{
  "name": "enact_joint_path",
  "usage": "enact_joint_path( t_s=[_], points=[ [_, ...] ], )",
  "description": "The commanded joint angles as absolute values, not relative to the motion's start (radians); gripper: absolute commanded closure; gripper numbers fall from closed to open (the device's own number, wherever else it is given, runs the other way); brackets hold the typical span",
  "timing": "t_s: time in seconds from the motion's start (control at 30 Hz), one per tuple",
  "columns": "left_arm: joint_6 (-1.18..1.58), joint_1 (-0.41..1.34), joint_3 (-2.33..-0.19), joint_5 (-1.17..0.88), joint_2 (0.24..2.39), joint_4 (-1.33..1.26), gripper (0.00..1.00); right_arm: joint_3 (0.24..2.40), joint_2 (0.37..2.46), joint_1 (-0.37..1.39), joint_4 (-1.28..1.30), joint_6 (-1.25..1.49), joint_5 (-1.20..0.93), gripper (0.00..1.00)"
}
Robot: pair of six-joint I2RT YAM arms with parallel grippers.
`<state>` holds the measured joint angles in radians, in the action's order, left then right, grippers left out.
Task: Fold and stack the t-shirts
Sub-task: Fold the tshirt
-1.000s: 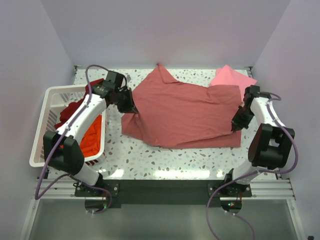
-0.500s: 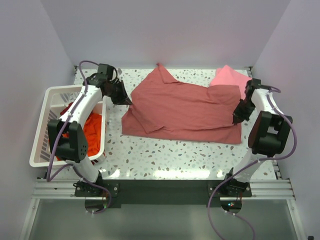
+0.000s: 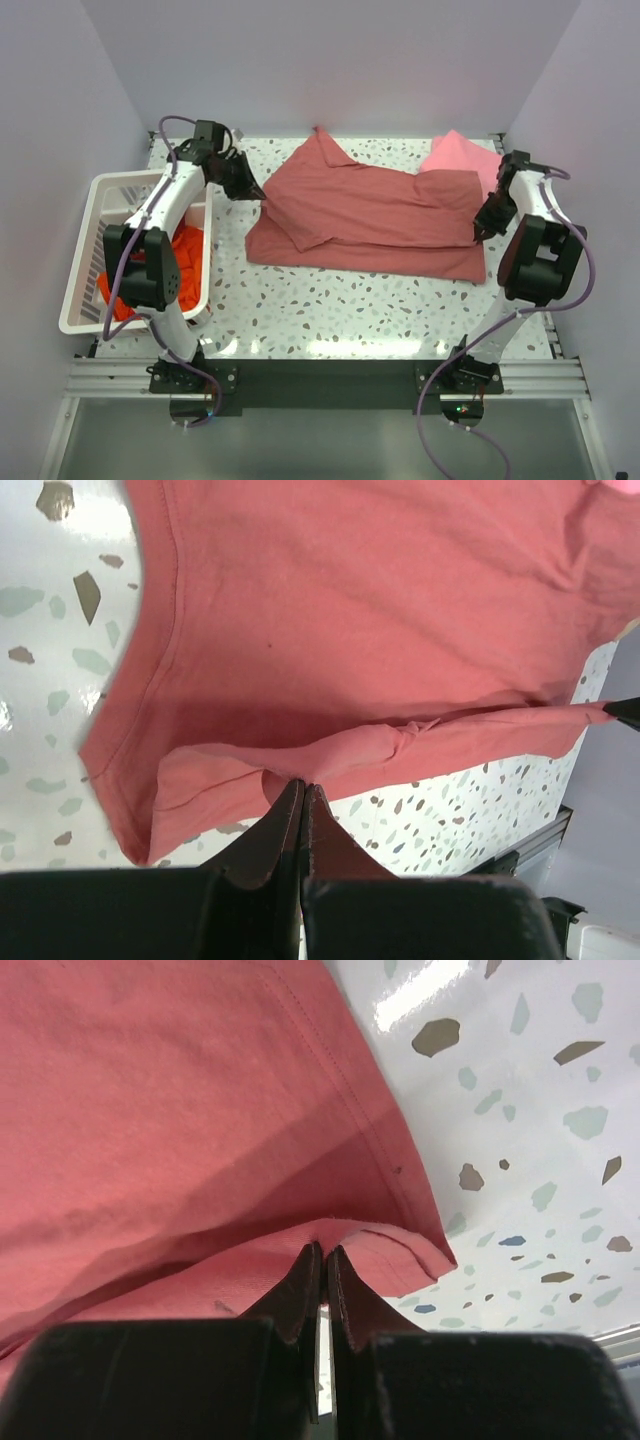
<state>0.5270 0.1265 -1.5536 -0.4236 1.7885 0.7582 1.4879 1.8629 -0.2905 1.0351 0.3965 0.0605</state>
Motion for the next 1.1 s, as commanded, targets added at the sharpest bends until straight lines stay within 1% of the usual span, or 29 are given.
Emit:
enact_joint_path(
  t_s=[0.0, 0.27, 0.4, 0.7, 0.73, 0.77, 0.8, 0.83, 0.9, 0.93, 0.97, 1.0, 1.03, 1.07],
  points=[
    [0.506, 0.12, -1.632, -0.46, 1.822, 0.716, 1.0, 1.543, 1.885, -0.298, 1.051, 0.374, 0.084, 1.0],
    [0.486, 0.12, -1.709, -0.43, 1.919, 0.736, 1.0, 1.568, 1.933, -0.296, 1.051, 0.373, 0.089, 1.0],
    [0.483, 0.118, -1.782, -0.419, 1.963, 0.758, 1.0, 1.588, 1.945, -0.298, 1.051, 0.38, 0.08, 1.0],
    [0.526, 0.11, -1.903, -0.417, 2.051, 0.75, 1.0, 1.689, 1.997, -0.298, 1.074, 0.394, 0.077, 1.0],
    [0.535, 0.11, -1.917, -0.419, 2.072, 0.75, 1.0, 1.704, 2.006, -0.298, 1.089, 0.394, 0.075, 0.98],
    [0.543, 0.11, -1.933, -0.419, 2.08, 0.741, 1.0, 1.736, 2.023, -0.299, 1.095, 0.394, 0.074, 0.91],
    [0.549, 0.11, -1.965, -0.42, 2.1, 0.735, 0.91, 1.752, 2.026, -0.299, 1.101, 0.394, 0.068, 0.81],
    [0.56, 0.11, -1.988, -0.429, 2.109, 0.732, 0.79, 1.773, 2.026, -0.299, 1.103, 0.394, 0.061, 0.56],
    [0.572, 0.11, -2.049, -0.431, 2.12, 0.73, 0.54, 1.779, 1.991, -0.298, 1.095, 0.39, 0.035, 0.39],
    [0.581, 0.11, -2.066, -0.43, 2.118, 0.724, 0.35, 1.758, 1.968, -0.299, 1.072, 0.39, 0.028, 0.24],
    [0.584, 0.113, -2.078, -0.43, 2.112, 0.721, 0.29, 1.74, 1.944, -0.299, 1.06, 0.387, 0.022, 0.18],
    [0.586, 0.115, -2.077, -0.428, 2.106, 0.716, 0.23, 1.72, 1.895, -0.299, 1.048, 0.385, 0.011, 0.15],
    [0.583, 0.118, -2.072, -0.426, 2.086, 0.712, 0.17, 1.668, 1.87, -0.299, 1.02, 0.382, 0.003, 0.12],
    [0.577, 0.13, -2.048, -0.423, 2.077, 0.71, 0.15, 1.639, 1.846, -0.299, 1.009, 0.38, 0.002, 0.12]
  ],
)
